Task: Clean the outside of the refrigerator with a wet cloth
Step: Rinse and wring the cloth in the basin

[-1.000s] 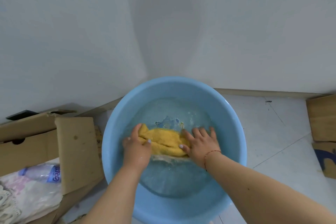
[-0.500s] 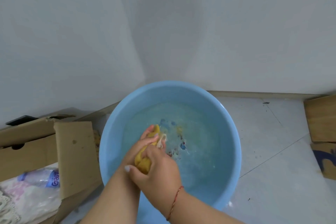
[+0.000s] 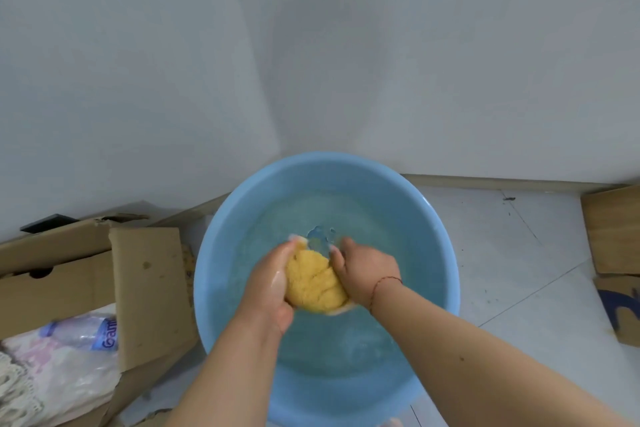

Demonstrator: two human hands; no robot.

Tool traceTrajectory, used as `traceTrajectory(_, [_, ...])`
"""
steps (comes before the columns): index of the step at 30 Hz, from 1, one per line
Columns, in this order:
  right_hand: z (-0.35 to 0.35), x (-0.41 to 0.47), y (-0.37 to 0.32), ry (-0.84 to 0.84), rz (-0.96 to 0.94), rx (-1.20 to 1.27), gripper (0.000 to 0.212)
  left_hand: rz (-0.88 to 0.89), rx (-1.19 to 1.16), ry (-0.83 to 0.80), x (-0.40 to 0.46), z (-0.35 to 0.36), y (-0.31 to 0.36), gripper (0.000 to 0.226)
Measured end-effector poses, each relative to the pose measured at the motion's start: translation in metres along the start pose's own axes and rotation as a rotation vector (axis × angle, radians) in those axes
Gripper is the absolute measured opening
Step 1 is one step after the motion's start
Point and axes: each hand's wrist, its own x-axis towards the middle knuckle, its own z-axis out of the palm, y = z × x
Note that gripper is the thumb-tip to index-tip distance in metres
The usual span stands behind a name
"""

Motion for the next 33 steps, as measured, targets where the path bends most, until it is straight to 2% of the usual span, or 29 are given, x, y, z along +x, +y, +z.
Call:
traceTrajectory(2, [0.01, -0.002, 0.021, -0.055, 0.068, -0.092, 0.058, 0.077, -0.016, 0.083, 0.005, -0.011, -0.001, 0.008])
traceTrajectory(3, [0.014, -0.005, 0.029, -0.077, 0.066, -0.169, 0.071, 0.085, -0.006, 0.125, 0.007, -0.023, -0.002, 0.009])
traceTrajectory(4, [0.018, -0.008, 0.036, -0.123, 0.053, -0.258, 0.085, 0.078, 0.064, 0.17, 0.011, -0.036, -0.006, 0.018])
traceTrajectory(5, [0.024, -0.012, 0.04, -0.175, 0.032, -0.336, 0.093, 0.083, 0.24, 0.196, 0.015, -0.047, -0.01, 0.031])
traceTrajectory(6, [0.032, -0.017, 0.042, -0.228, 0.012, -0.403, 0.09, 0.103, 0.52, 0.215, 0.016, -0.054, -0.014, 0.043])
traceTrajectory(7, [0.039, -0.019, 0.042, -0.268, -0.005, -0.448, 0.078, 0.147, 0.84, 0.246, 0.017, -0.058, -0.02, 0.051])
traceTrajectory(8, [0.041, -0.019, 0.039, -0.307, -0.009, -0.466, 0.063, 0.254, 1.117, 0.275, 0.014, -0.057, -0.025, 0.054])
traceTrajectory(9, [0.038, -0.019, 0.034, -0.347, 0.0, -0.462, 0.049, 0.393, 1.252, 0.254, 0.009, -0.05, -0.028, 0.055])
traceTrajectory(11, [0.023, -0.016, 0.019, -0.41, -0.01, -0.413, 0.035, 0.613, 1.329, 0.033, 0.003, -0.037, -0.032, 0.064])
traceTrajectory(12, [0.015, -0.015, 0.012, -0.416, -0.058, -0.404, 0.033, 0.664, 1.356, -0.117, 0.005, -0.033, -0.034, 0.072])
traceTrajectory(14, [-0.013, -0.017, -0.005, -0.358, -0.216, -0.424, 0.033, 0.649, 1.397, -0.338, 0.006, -0.022, -0.033, 0.081])
traceTrajectory(17, [-0.064, -0.025, -0.024, -0.225, -0.461, -0.361, 0.029, 0.565, 1.154, -0.347, 0.002, -0.011, -0.026, 0.054])
traceTrajectory(19, [-0.093, -0.026, -0.023, -0.162, -0.572, -0.17, 0.023, 0.501, 0.971, -0.328, -0.003, -0.003, -0.017, 0.036])
traceTrajectory(21, [-0.113, -0.02, -0.01, -0.095, -0.579, 0.104, 0.023, 0.474, 0.836, -0.327, -0.01, 0.006, -0.007, 0.028])
traceTrajectory(23, [-0.118, -0.012, 0.01, -0.044, -0.442, 0.426, 0.028, 0.478, 0.787, -0.294, -0.016, 0.016, 0.006, 0.032])
traceTrajectory(25, [-0.101, -0.005, 0.031, -0.074, -0.23, 0.752, 0.036, 0.46, 0.655, -0.268, -0.02, 0.022, 0.014, 0.05])
traceTrajectory(27, [-0.075, -0.01, 0.04, -0.17, -0.101, 1.009, 0.046, 0.353, 0.347, -0.261, -0.023, 0.026, 0.017, 0.062])
traceTrajectory(31, [-0.025, -0.037, 0.022, -0.467, -0.011, 1.482, 0.065, 0.085, -0.348, -0.296, -0.028, 0.034, 0.015, 0.041])
traceTrajectory(33, [-0.008, -0.048, 0.004, -0.527, 0.058, 1.658, 0.075, 0.005, -0.503, -0.309, -0.027, 0.033, 0.01, 0.049])
